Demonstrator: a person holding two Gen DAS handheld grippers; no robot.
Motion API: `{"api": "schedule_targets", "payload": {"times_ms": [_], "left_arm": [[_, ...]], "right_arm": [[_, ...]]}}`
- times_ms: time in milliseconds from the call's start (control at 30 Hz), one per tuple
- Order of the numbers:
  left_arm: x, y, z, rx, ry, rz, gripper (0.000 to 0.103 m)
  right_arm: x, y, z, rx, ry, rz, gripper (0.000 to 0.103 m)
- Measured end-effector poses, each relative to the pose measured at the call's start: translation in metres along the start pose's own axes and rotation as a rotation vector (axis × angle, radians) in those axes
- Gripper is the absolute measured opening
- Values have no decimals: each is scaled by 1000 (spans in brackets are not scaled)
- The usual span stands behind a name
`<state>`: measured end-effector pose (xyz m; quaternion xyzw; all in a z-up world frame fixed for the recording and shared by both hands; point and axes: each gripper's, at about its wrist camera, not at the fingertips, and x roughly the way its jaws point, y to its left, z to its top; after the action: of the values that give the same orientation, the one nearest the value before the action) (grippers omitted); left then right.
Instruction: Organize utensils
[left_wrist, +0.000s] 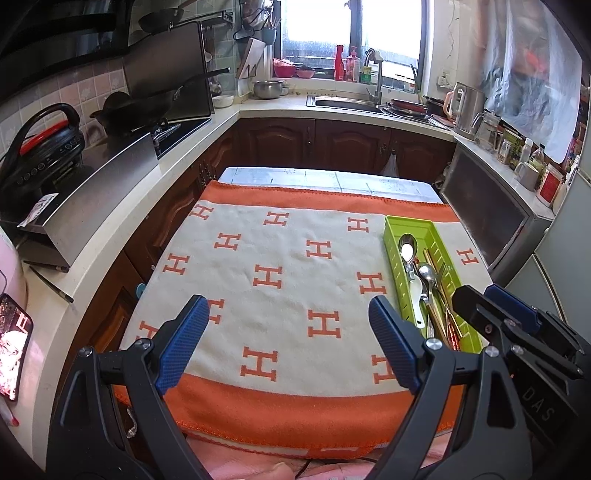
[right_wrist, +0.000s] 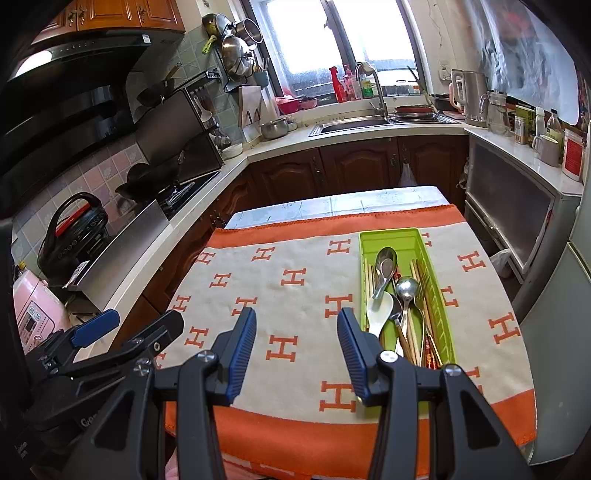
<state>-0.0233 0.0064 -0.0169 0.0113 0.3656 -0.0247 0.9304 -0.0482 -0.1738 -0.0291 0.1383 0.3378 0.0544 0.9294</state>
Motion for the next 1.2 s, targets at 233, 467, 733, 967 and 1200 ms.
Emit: {"api": "schedule_targets", "payload": {"times_ms": [233,467,733,967,1200], "left_arm": [[1,1,-1,1,0,1,87],[1,2,0,1,-1,1,87],[1,3,1,0,1,1,87],[3,4,-4,-4,2,4,87],[5,5,-5,-5,5,3,87]], "right_arm": [[0,1,-1,1,1,-2,46],[0,2,-1,0,1,-2,46],[0,2,0,-1,1,-2,46],[0,2,-1,-1,3,0,46],[1,3,-1,-3,3,-1,46]]}}
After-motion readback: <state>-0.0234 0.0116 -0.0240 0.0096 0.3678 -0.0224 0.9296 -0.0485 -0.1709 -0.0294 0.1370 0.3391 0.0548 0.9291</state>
